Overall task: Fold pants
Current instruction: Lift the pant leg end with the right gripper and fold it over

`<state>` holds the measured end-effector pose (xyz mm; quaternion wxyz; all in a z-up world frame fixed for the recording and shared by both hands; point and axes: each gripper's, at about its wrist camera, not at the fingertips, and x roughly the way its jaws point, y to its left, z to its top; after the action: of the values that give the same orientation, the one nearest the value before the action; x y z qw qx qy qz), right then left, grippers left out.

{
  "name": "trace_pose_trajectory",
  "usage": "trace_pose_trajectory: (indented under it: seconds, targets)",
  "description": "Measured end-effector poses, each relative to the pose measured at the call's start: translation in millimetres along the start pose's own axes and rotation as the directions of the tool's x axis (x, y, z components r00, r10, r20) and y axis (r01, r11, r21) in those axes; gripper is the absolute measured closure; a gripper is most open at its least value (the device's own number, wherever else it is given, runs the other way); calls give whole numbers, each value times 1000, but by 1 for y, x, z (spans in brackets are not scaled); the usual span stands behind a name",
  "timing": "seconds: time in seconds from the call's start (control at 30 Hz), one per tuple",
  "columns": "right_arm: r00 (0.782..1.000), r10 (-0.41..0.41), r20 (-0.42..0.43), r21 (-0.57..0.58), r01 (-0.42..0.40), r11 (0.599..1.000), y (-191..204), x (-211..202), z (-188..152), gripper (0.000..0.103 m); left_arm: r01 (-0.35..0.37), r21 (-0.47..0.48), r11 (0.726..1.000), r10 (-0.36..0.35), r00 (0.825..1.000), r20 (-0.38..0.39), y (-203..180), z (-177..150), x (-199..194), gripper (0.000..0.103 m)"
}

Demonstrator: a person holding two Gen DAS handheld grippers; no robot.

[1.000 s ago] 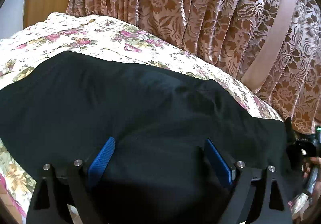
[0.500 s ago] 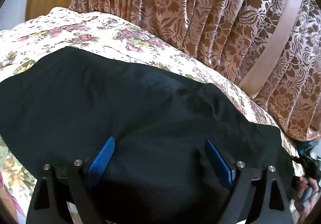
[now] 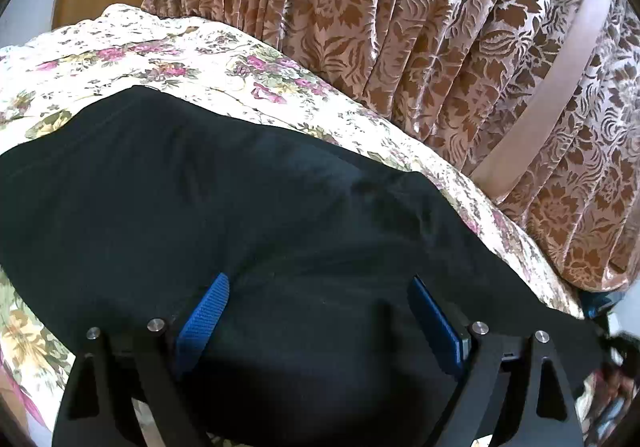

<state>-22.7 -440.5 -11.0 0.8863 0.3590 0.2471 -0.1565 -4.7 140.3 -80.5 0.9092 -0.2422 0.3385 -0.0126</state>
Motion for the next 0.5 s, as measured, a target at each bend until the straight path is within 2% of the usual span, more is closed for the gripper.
trace_pose_trajectory:
  seconds: [0.1,0.27,0.3,0.43,0.5]
  targets:
    - [999,-29,-24,15,29,999,-23,-14,-11,96,1,6,1000,-1,1000,2,-1,-1,-1,12]
    - [982,-114,-148,30,120,992,-68,9,-43,95,-16,30,999,16,1000,1,-4,-3,0,12]
    - [984,-99,-145,40,106,994,-73,10,-47,94,-15,30,999,15,1000,-1,-5,-3,0,12]
    - [991,-59,-118,61,67,996,-75,0,-42,79,1,17,1000,-2,1000,5,-4,-5,-4,12]
    - [995,-28,-96,118,39,992,-83,-7,-35,75,9,21,1000,-10,1000,14,-6,-7,-6,12]
